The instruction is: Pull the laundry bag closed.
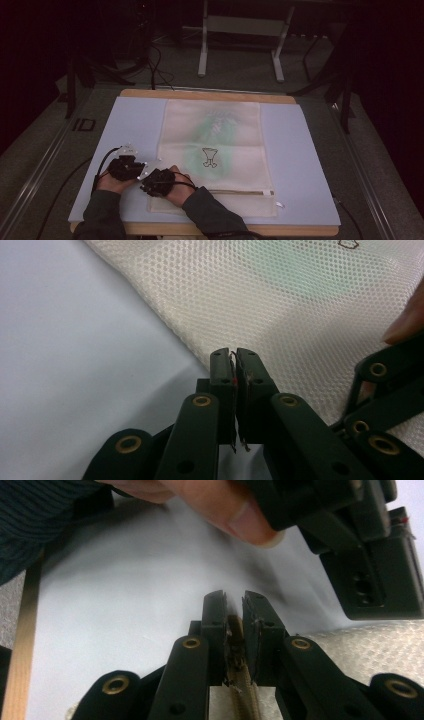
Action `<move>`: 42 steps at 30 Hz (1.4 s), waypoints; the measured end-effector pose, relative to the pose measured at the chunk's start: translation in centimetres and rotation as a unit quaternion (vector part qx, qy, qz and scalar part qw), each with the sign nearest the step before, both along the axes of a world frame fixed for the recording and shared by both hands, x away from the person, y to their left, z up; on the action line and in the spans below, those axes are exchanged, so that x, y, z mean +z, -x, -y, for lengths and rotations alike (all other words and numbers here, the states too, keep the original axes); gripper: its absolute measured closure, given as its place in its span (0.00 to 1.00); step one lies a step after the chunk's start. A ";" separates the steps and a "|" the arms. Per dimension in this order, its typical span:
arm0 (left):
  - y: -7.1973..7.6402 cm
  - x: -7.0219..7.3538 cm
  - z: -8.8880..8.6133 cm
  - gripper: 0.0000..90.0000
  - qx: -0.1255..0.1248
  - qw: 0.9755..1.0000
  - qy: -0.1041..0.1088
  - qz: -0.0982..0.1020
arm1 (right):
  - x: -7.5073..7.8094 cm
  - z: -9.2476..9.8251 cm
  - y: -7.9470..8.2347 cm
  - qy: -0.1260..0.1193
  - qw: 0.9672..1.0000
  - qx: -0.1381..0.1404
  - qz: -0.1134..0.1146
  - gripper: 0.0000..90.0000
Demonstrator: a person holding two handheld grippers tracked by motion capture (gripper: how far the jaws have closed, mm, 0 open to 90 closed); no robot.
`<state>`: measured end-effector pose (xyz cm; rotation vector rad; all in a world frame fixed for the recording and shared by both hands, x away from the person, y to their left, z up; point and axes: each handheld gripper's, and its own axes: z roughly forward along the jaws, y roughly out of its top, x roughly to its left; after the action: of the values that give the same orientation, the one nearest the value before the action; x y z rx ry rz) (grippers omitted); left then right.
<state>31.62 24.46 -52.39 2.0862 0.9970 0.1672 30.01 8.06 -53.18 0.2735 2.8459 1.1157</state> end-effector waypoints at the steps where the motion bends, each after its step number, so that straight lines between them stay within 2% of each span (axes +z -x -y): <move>1: 0.0 0.0 0.0 0.96 0.002 1.000 0.001 0.000 | 0.0 0.0 0.1 -0.002 1.000 -0.001 0.002 0.90; 9: 0.0 0.1 -0.3 0.96 0.005 1.000 0.002 0.003 | 0.6 0.4 0.1 -0.022 1.000 0.000 0.002 0.90; 22: 0.0 0.1 -0.3 0.96 0.006 1.000 0.003 0.002 | 1.7 2.0 0.6 -0.036 0.999 0.003 0.007 0.90; 36: 0.1 0.1 -0.3 0.96 0.003 1.000 0.001 0.001 | 1.5 4.1 0.7 -0.035 0.999 0.000 0.002 0.90; 42: 0.1 0.0 -0.2 0.96 -0.001 1.000 0.001 -0.001 | 0.7 4.3 0.5 -0.030 0.999 -0.001 -0.013 0.90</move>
<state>31.54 24.64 -52.36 2.0863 0.9968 0.1638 29.54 3.76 -52.51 0.2957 2.8378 1.2083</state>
